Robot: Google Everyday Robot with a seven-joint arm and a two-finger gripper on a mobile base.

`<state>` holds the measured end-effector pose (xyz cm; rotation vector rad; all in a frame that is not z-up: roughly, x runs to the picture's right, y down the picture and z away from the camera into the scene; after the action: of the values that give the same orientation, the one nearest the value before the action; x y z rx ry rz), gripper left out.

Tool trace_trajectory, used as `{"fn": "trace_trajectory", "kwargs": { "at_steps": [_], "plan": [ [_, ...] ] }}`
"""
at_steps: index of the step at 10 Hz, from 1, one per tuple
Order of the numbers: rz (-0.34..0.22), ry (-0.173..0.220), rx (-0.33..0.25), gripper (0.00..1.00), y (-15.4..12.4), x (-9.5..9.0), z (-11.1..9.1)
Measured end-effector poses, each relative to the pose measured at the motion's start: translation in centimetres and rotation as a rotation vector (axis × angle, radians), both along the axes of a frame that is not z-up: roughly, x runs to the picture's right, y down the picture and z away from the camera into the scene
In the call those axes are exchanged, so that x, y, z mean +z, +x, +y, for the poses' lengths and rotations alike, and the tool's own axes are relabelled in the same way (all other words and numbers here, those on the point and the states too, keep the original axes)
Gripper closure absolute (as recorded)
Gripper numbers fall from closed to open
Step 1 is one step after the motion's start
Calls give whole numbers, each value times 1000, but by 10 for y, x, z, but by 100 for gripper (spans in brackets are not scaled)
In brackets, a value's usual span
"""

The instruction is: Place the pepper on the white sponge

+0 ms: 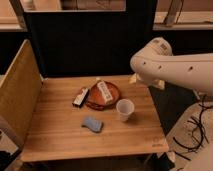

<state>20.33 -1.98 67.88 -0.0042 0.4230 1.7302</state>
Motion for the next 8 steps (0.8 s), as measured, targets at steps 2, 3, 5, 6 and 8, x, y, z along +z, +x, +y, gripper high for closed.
{"fn": "trace_trajectory", "kwargs": {
  "at_steps": [2,3,5,6,8],
  "plan": [
    [-25,-4,-44,20,-9,5,-7],
    [-47,-11,-80,20,-17,10,-11],
    [-129,-48,-217,20,-49,25,-20],
    [-189,-83,-316,20,-73,34,-21],
    [-278,-141,-455,20,-102,43,-17]
  ]
}}
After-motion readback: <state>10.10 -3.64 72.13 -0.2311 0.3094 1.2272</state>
